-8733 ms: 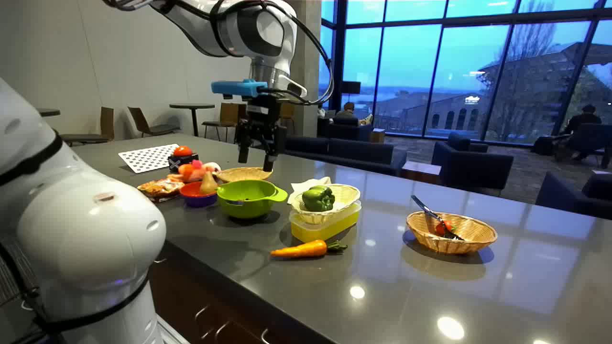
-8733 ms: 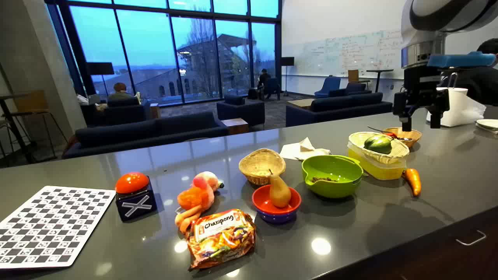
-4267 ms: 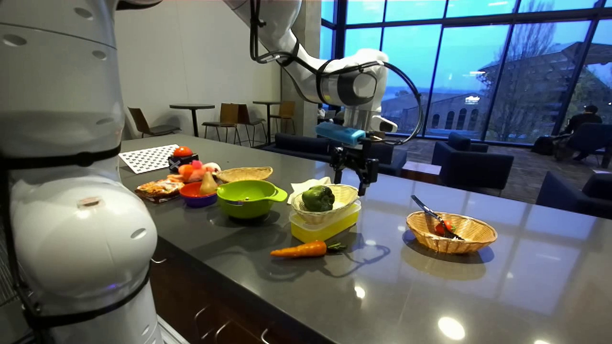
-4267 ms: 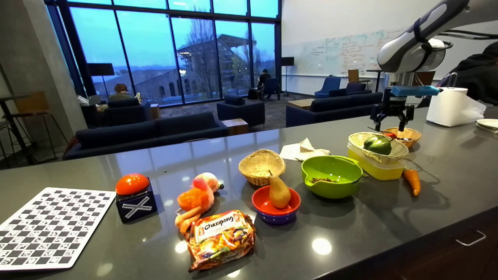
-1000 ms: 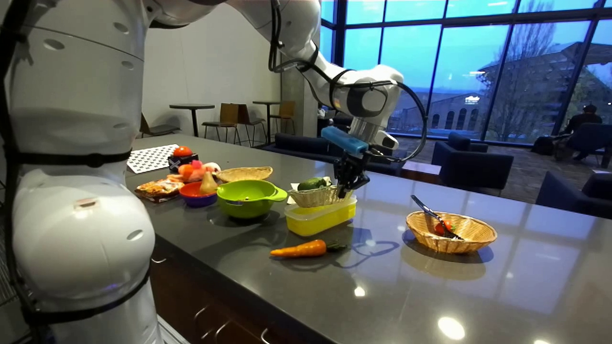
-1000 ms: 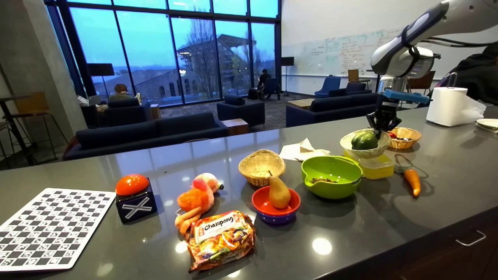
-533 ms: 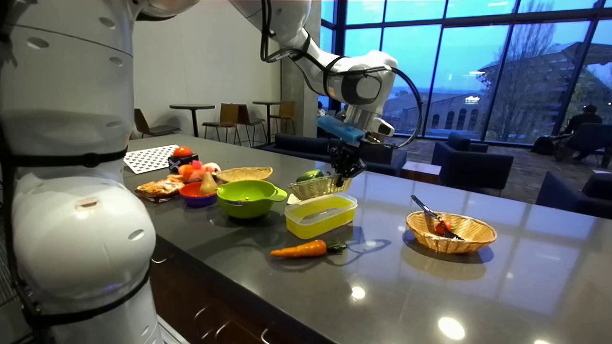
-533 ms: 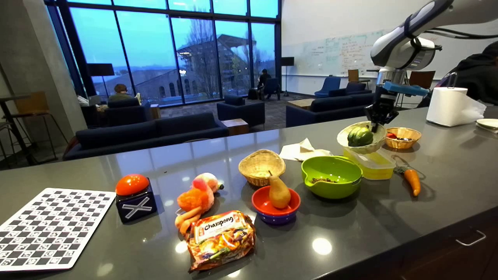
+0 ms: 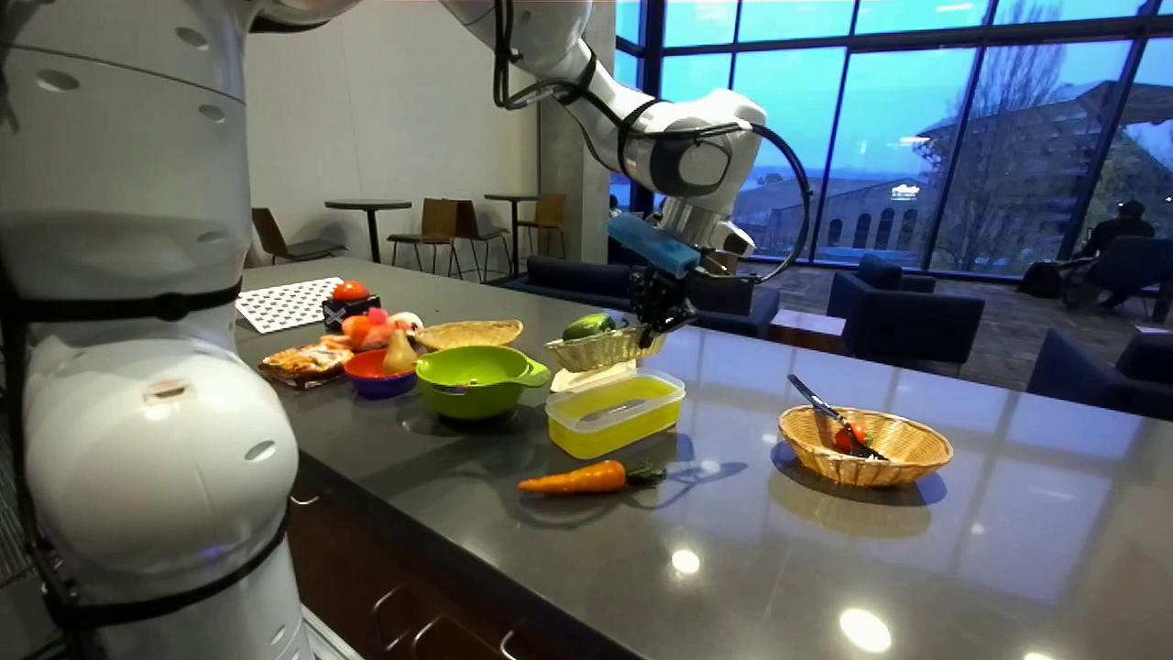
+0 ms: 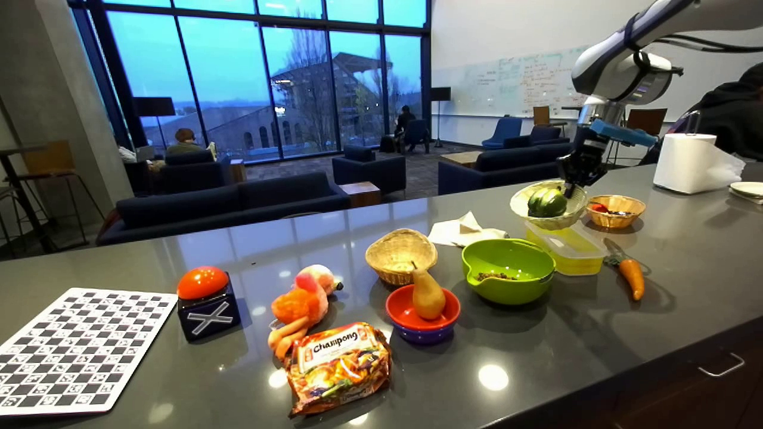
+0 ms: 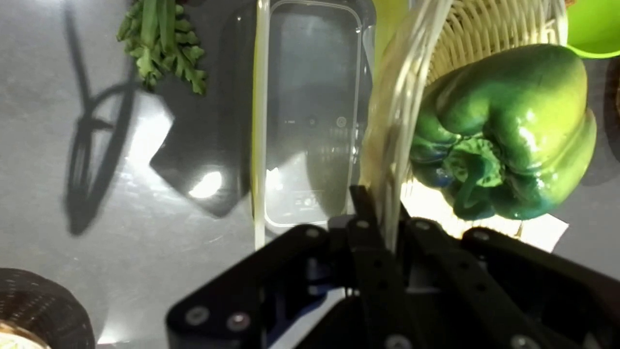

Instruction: Remove the basket from the yellow container.

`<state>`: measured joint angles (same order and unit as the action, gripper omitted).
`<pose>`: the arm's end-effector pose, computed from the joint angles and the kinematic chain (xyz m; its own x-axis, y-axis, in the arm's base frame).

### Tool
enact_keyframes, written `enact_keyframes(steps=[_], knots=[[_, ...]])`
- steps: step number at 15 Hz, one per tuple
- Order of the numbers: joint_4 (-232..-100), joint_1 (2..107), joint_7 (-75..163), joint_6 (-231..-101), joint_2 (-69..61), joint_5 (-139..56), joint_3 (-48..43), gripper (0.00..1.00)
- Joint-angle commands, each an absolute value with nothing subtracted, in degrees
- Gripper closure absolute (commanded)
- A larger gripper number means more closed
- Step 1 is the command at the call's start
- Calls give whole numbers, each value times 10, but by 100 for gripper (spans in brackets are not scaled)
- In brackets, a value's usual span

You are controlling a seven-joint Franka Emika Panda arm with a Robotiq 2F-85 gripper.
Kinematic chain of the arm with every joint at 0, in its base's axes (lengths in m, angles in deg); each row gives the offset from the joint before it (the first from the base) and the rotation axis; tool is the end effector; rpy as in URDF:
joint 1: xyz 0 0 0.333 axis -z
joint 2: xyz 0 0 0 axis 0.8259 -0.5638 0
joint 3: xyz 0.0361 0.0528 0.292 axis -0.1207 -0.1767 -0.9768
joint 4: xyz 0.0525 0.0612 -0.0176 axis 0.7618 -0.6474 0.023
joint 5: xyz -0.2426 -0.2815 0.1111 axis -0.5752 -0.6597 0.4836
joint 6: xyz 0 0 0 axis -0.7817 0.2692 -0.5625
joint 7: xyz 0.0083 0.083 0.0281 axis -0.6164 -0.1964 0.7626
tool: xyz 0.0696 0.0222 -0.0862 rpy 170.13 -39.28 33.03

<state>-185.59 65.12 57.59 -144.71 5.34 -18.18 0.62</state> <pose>0.5516 -0.1343 0.3887 0.9604 -0.2679 -0.0765 -0.2783 -0.9108 -0.3050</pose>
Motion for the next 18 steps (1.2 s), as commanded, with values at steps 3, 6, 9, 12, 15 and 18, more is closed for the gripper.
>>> enact_keyframes(steps=[3, 6, 9, 12, 15, 18], knots=[[-1893, 672, 674, -1439, 104, -81, 18, 98], [-1905, 684, 715, -1428, 113, -34, 34, 98], [-1916, 699, 745, -1415, 115, -2, 56, 98], [-1926, 715, 765, -1403, 115, 23, 76, 98], [-1933, 730, 780, -1395, 112, 46, 93, 98], [-1940, 743, 788, -1389, 110, 66, 108, 98]])
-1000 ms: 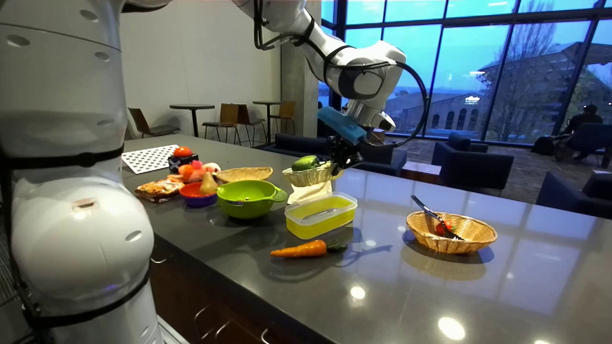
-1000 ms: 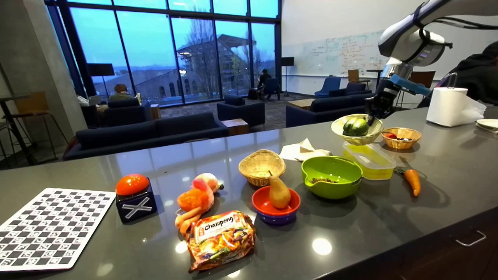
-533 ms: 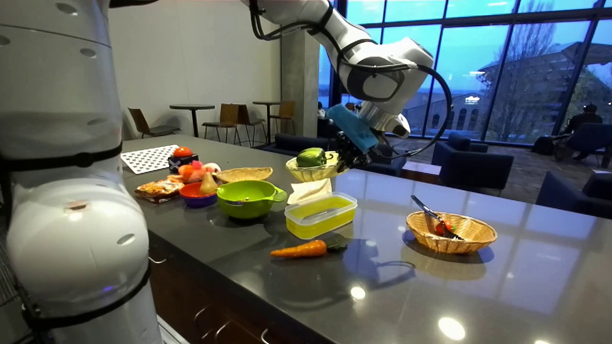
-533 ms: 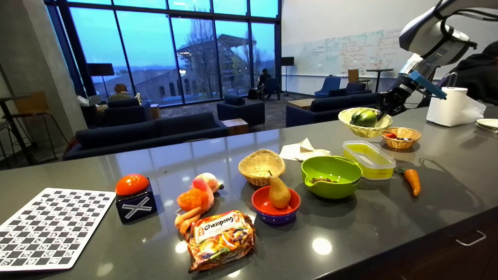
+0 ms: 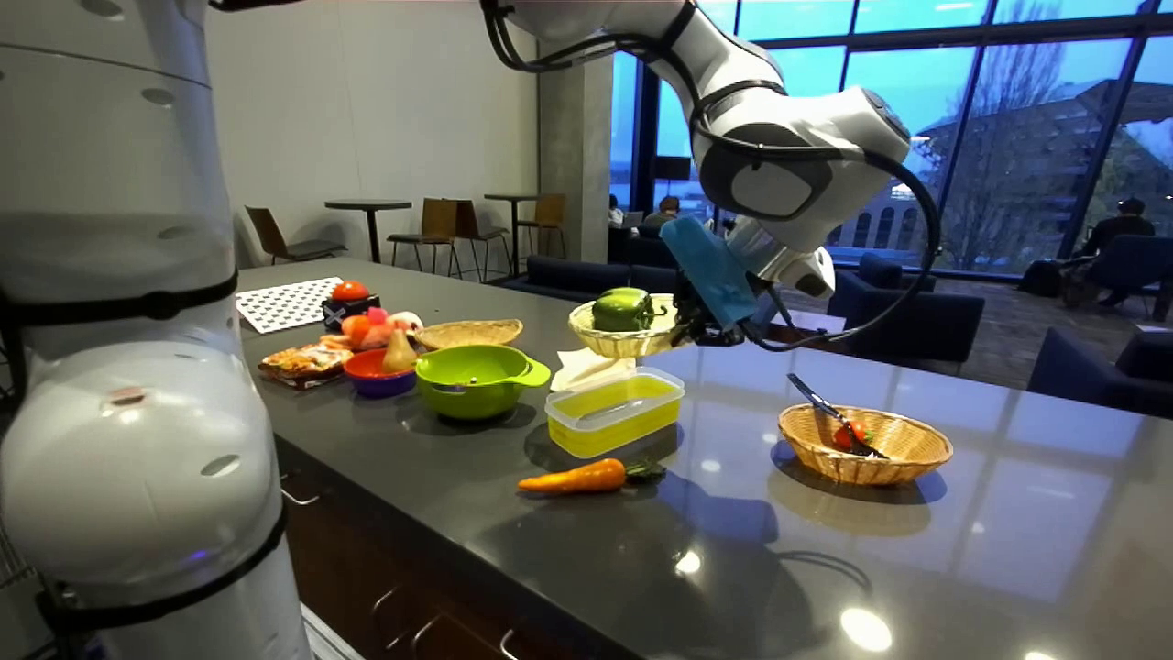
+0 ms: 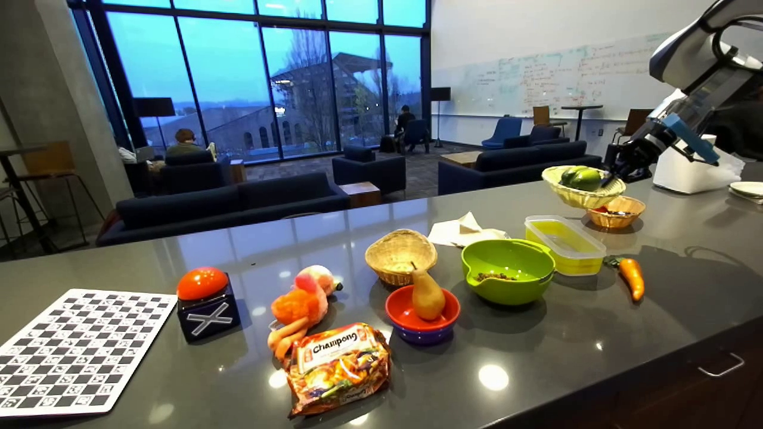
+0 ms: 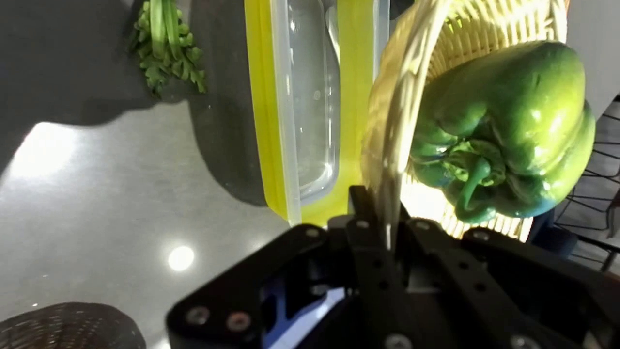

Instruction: Remove the basket from the yellow container.

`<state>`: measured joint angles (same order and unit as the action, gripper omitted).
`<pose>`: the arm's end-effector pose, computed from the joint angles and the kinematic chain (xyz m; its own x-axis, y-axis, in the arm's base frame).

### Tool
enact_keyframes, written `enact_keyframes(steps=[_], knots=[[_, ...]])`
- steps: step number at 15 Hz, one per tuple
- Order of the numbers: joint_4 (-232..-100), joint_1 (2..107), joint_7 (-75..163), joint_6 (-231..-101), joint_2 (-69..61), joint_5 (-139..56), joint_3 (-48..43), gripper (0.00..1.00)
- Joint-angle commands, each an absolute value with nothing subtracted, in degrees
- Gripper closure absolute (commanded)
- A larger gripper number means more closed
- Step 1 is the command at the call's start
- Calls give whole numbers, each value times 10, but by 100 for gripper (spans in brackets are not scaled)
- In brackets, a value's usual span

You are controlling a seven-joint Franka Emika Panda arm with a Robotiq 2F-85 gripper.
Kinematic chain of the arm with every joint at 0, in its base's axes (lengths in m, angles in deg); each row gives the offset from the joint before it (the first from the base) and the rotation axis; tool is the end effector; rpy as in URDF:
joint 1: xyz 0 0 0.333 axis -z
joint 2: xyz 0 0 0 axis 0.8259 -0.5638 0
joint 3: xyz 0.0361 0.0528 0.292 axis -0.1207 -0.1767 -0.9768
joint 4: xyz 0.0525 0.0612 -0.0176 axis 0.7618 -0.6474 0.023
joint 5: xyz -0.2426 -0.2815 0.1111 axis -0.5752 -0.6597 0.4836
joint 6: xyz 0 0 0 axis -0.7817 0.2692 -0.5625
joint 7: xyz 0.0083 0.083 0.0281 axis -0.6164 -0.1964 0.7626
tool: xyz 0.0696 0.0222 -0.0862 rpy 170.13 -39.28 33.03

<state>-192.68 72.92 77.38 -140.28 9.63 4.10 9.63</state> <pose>0.4757 -0.2450 0.3842 0.9162 -0.4005 0.0120 -0.3015 -0.7089 -0.6376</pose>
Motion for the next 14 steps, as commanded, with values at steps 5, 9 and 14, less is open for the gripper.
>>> enact_keyframes(steps=[5, 9, 14], knots=[[-1944, 759, 787, -1392, 108, 81, 128, 98], [-1953, 770, 771, -1402, 104, 88, 141, 98], [-1962, 777, 761, -1412, 91, 124, 148, 98]])
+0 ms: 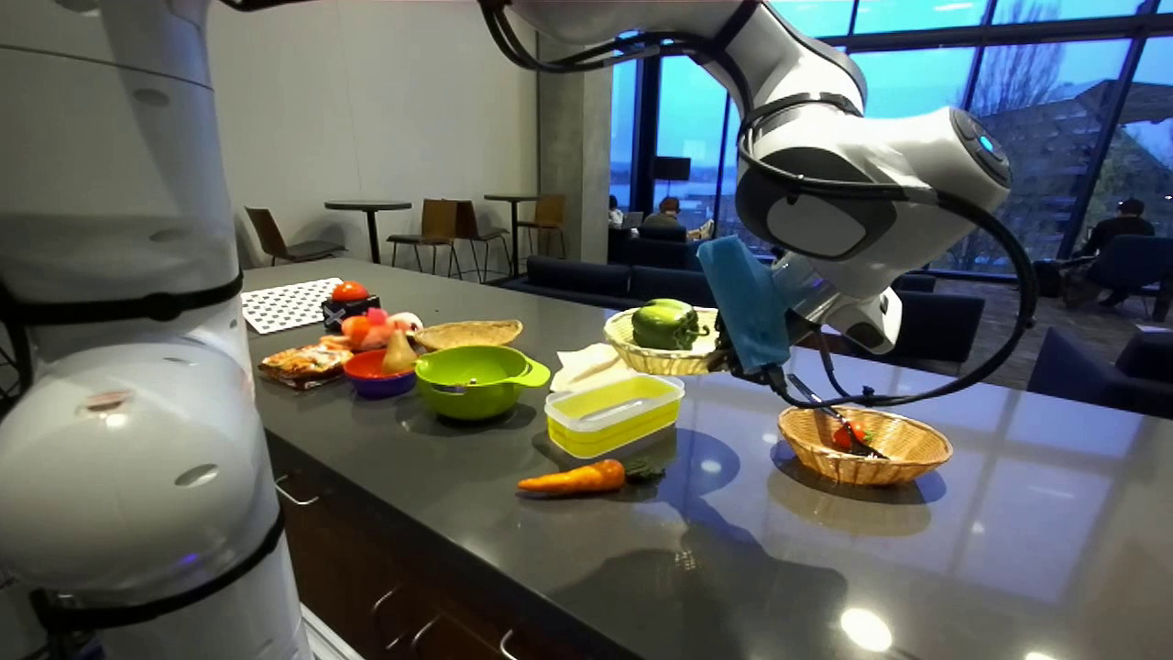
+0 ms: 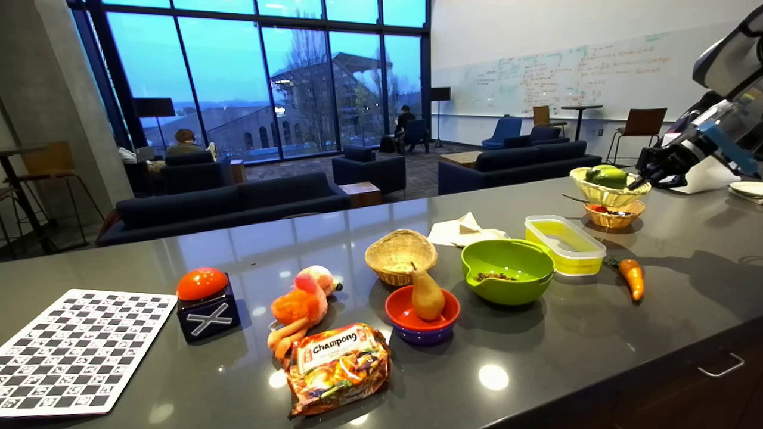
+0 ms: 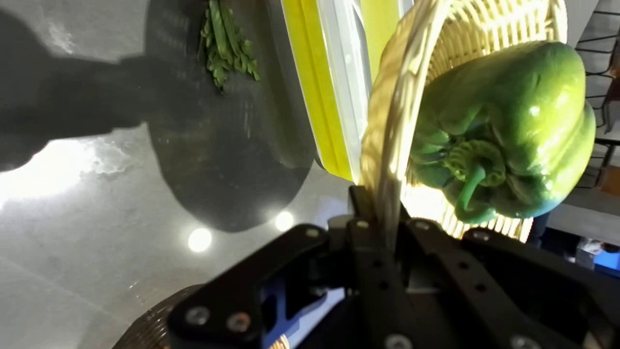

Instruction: Remove the basket from the yellow container.

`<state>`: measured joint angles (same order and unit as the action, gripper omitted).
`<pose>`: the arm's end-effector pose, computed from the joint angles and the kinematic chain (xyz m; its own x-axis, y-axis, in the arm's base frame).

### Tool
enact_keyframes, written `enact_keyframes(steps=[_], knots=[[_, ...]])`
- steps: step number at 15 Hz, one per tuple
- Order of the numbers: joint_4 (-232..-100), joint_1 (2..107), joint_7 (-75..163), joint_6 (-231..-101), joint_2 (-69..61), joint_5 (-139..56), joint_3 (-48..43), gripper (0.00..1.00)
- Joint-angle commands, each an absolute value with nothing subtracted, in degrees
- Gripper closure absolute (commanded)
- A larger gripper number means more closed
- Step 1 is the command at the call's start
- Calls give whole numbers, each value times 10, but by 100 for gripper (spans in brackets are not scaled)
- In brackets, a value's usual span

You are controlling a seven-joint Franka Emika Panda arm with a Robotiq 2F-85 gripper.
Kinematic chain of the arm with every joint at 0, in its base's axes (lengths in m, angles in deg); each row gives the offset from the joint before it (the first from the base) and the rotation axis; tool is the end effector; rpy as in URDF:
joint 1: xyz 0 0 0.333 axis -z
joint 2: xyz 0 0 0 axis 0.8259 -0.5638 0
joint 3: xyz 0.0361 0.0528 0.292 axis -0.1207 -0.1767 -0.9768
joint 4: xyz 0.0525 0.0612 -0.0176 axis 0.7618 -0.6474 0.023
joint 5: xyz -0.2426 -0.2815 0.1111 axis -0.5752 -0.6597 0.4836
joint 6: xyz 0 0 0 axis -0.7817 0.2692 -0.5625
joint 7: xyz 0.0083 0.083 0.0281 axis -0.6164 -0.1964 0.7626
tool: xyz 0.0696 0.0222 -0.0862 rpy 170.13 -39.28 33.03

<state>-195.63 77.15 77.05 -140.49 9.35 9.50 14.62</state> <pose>0.4265 -0.3080 0.3643 0.8068 -0.5900 -0.0330 -0.4426 -0.5664 -0.6951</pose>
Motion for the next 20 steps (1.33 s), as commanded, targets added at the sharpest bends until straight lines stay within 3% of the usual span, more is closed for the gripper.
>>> enact_keyframes(steps=[1, 20], knots=[[-1963, 777, 761, -1415, 87, 133, 148, 98], [-1939, 778, 600, -1509, 10, 241, 143, 98]])
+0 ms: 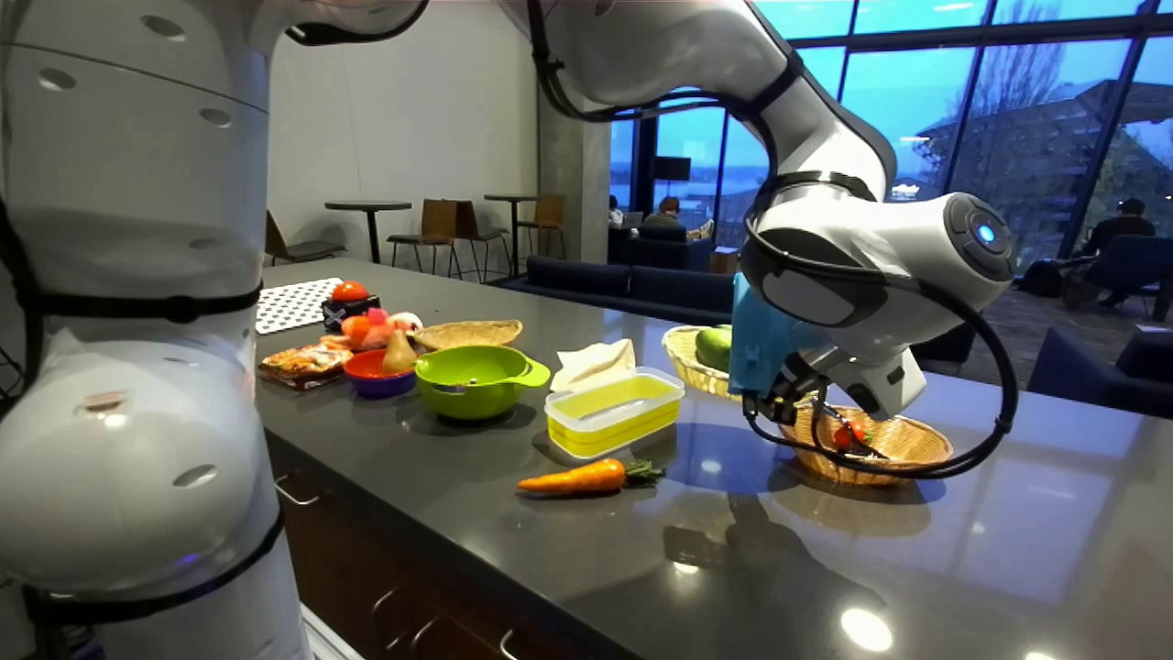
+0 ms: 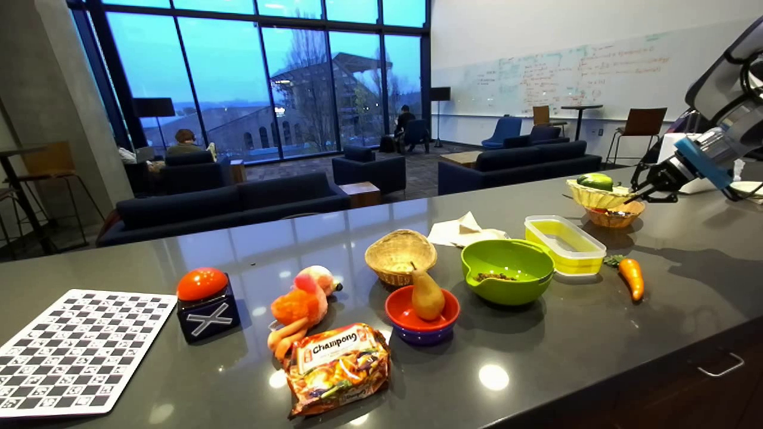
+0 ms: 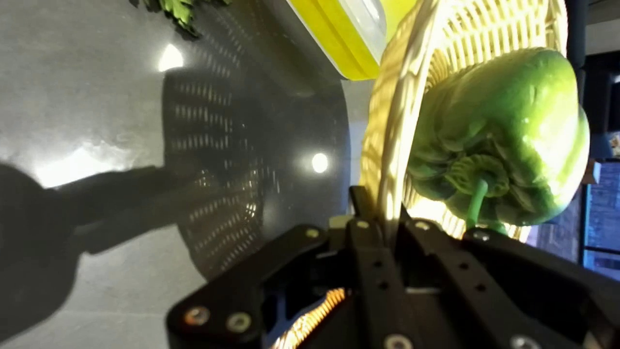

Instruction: Remove the basket from the yellow container.

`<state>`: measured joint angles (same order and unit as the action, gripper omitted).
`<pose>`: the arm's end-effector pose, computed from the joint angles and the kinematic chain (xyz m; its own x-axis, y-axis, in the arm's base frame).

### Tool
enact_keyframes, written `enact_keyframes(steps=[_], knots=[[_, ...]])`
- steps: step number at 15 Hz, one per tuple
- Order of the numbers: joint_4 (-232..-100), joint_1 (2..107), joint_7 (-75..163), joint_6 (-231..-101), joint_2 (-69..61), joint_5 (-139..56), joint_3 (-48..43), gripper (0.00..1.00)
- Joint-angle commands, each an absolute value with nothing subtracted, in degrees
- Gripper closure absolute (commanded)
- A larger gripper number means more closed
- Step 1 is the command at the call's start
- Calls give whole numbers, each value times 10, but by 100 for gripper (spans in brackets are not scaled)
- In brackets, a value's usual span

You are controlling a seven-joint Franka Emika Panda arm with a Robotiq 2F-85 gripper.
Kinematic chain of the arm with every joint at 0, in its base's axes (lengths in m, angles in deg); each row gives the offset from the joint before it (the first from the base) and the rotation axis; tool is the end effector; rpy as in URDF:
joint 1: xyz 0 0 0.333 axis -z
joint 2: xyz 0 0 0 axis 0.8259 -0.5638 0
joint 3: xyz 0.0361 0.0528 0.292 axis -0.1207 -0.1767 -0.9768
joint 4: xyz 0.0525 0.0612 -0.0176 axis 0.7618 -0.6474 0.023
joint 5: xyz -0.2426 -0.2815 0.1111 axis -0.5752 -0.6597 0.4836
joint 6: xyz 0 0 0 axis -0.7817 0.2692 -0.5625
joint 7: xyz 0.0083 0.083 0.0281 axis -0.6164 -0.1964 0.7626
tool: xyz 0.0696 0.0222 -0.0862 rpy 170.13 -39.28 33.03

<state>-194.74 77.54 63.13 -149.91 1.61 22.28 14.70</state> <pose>0.4406 -0.3361 0.3128 0.4899 -0.8458 -0.2112 -0.6833 -0.2221 -0.6956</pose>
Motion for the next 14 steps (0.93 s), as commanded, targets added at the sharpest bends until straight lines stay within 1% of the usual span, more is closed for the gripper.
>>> enact_keyframes(steps=[1, 10, 14], knots=[[-1937, 778, 593, -1512, 8, 245, 142, 98], [-1928, 769, 529, -1548, 29, 223, 142, 98], [-1915, 747, 496, -1577, 46, 182, 132, 98]])
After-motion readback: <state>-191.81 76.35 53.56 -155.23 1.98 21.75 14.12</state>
